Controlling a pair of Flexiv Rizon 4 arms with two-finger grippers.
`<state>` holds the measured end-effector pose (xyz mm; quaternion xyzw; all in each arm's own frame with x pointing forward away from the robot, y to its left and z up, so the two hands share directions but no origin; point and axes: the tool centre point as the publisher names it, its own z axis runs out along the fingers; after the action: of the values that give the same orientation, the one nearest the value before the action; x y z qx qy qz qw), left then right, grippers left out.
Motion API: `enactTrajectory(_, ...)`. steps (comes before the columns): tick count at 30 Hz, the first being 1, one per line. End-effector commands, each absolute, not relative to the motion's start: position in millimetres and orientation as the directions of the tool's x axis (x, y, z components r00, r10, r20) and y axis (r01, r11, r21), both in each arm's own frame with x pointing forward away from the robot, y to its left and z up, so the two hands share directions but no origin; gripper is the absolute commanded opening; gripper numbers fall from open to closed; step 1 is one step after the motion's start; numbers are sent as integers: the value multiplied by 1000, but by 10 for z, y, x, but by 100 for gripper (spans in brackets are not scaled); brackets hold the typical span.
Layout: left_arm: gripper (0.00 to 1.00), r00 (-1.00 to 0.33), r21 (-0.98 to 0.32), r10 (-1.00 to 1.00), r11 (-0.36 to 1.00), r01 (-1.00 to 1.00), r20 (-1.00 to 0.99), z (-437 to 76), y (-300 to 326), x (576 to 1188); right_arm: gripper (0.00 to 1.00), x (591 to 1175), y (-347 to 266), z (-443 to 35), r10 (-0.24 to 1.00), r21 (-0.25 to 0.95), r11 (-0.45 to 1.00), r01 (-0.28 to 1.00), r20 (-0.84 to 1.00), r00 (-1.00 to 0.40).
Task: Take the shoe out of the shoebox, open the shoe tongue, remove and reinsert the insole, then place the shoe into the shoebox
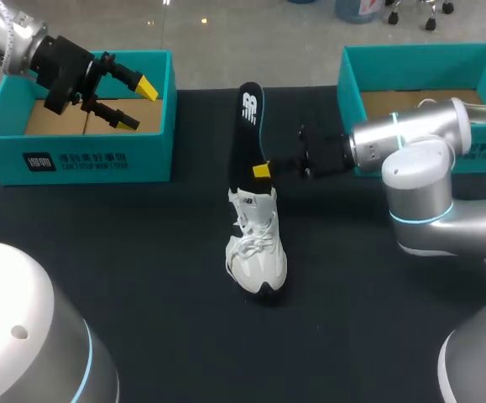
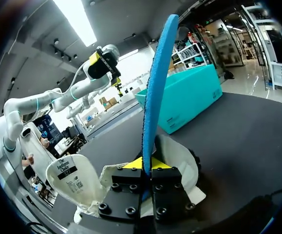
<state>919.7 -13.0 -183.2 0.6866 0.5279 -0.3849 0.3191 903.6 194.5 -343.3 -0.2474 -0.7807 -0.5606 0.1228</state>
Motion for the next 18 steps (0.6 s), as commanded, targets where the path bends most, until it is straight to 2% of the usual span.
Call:
enactTrajectory(1, 100, 147, 32, 482, -240, 970, -864, -1828, -125, 9198, 0, 8947, 1942, -3494, 254, 814, 246, 527, 470, -845)
enactTrajectory(18, 100, 147, 32, 482, -240, 970, -864, -1828, -125, 9198, 0, 8801, 1872, -3567, 261, 788, 293, 542, 480, -838)
